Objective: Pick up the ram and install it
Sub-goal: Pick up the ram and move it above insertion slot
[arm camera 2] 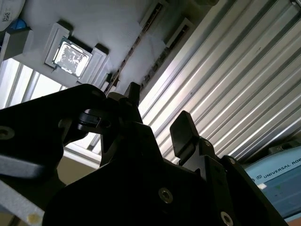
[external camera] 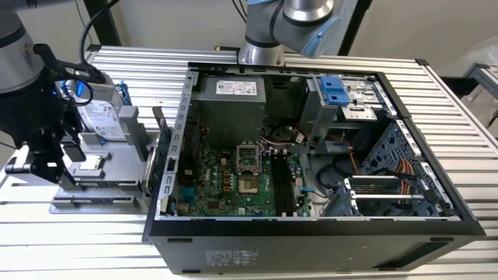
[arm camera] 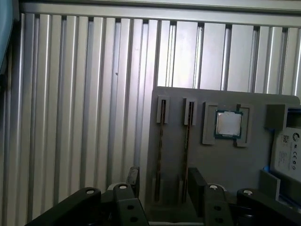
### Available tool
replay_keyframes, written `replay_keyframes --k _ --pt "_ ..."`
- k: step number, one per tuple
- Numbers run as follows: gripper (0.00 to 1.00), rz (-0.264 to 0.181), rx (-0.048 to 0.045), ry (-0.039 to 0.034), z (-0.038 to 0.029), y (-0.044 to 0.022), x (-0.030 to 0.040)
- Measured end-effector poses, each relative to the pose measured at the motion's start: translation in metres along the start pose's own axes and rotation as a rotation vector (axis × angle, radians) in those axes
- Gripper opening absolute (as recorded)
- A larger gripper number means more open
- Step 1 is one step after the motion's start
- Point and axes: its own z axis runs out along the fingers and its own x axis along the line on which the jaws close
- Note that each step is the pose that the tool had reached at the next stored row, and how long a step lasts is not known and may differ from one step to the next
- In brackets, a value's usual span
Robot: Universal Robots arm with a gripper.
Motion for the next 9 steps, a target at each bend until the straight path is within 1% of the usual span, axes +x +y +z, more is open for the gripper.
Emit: replay_keyframes --k 9 --pt "1.0 0.001 -0.0001 0.0001 0.0051 -0.0002 -0.0009"
